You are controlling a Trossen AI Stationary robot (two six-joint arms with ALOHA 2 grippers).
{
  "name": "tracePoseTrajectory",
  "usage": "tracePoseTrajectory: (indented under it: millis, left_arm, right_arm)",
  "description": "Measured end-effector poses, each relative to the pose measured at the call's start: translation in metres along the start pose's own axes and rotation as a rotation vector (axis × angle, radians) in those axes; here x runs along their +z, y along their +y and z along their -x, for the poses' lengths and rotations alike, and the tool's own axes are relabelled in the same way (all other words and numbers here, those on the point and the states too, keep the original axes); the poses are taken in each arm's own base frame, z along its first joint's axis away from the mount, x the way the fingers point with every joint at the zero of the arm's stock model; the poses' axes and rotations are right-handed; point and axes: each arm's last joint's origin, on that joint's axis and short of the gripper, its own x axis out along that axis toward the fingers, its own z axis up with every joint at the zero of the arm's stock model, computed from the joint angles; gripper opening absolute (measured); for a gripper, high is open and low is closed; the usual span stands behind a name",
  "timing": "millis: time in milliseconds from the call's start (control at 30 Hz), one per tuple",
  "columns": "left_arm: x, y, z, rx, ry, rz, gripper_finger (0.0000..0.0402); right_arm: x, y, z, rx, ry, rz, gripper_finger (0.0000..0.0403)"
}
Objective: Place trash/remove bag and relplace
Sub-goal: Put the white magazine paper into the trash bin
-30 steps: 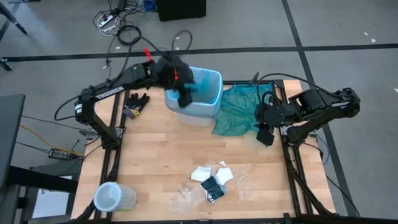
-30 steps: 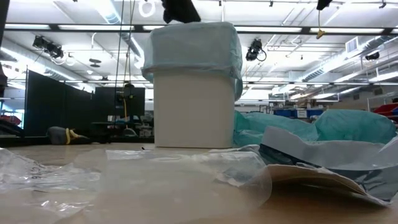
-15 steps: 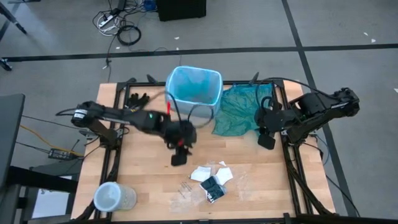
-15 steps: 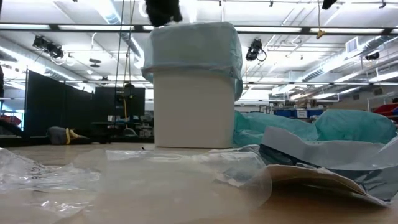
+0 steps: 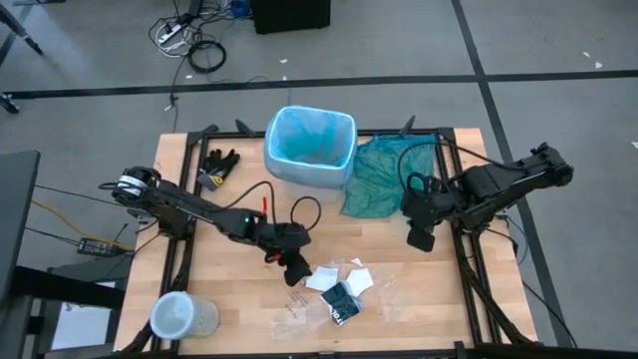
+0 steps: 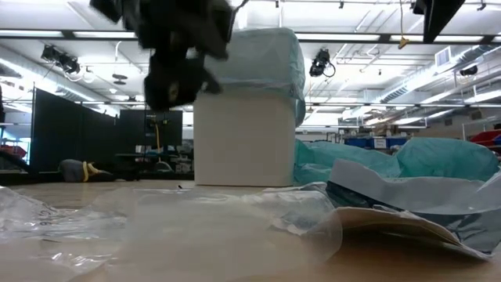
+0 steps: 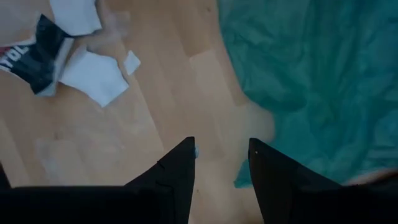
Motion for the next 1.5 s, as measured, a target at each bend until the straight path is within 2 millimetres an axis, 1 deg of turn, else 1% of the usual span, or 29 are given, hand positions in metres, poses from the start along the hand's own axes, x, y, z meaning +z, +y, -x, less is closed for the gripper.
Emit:
tracePoseTrajectory:
  millis: [133, 200, 333, 467, 600, 833, 967, 1067, 1267, 1367, 1433, 1500]
  left_arm:
    - [-0.016, 0.018, -0.006, 0.035, 0.023, 0.073, 0.0157]
    - [-0.020, 0.024, -0.008, 0.023, -0.010, 0.090, 0.0157]
    - [-0.023, 0.032, -0.010, 0.004, -0.089, 0.151, 0.0157]
    - [-0.027, 0.037, -0.013, 0.035, -0.098, 0.171, 0.0157]
    - [-0.032, 0.042, -0.024, 0.082, -0.095, 0.193, 0.0157]
    - [-0.032, 0.034, -0.047, 0.091, -0.059, 0.182, 0.0157]
    - [-0.039, 0.035, -0.059, 0.127, -0.018, 0.176, 0.0157]
    - [-0.042, 0.035, -0.062, 0.131, -0.007, 0.188, 0.0157]
    - [-0.043, 0.033, -0.063, 0.124, -0.008, 0.194, 0.0156]
    - [-0.042, 0.032, -0.063, 0.104, -0.013, 0.190, 0.0142]
    - [-0.042, 0.032, -0.064, 0.098, -0.011, 0.186, 0.0117]
    - [-0.043, 0.033, -0.069, 0.076, 0.003, 0.184, 0.0081]
  right_arm:
    - [0.000, 0.002, -0.003, 0.013, -0.010, 0.002, 0.0137]
    - [0.001, 0.002, -0.004, 0.019, -0.016, 0.010, 0.0137]
    - [0.001, 0.002, -0.005, 0.019, -0.017, 0.013, 0.0137]
    - [0.001, 0.002, -0.005, 0.019, -0.017, 0.013, 0.0137]
    - [0.001, 0.002, -0.005, 0.018, -0.016, 0.014, 0.0137]
    - [0.001, 0.002, -0.005, 0.018, -0.018, 0.013, 0.0137]
    - [0.001, 0.002, -0.005, 0.018, -0.019, 0.013, 0.0137]
    - [0.001, 0.003, -0.005, 0.020, -0.023, 0.012, 0.0137]
    - [0.003, 0.003, -0.005, 0.025, -0.039, 0.008, 0.0137]
    - [0.003, 0.004, -0.005, 0.028, -0.047, 0.016, 0.0137]
    - [0.003, 0.004, -0.005, 0.029, -0.050, 0.014, 0.0137]
    - [0.003, 0.004, -0.005, 0.029, -0.050, 0.014, 0.0137]
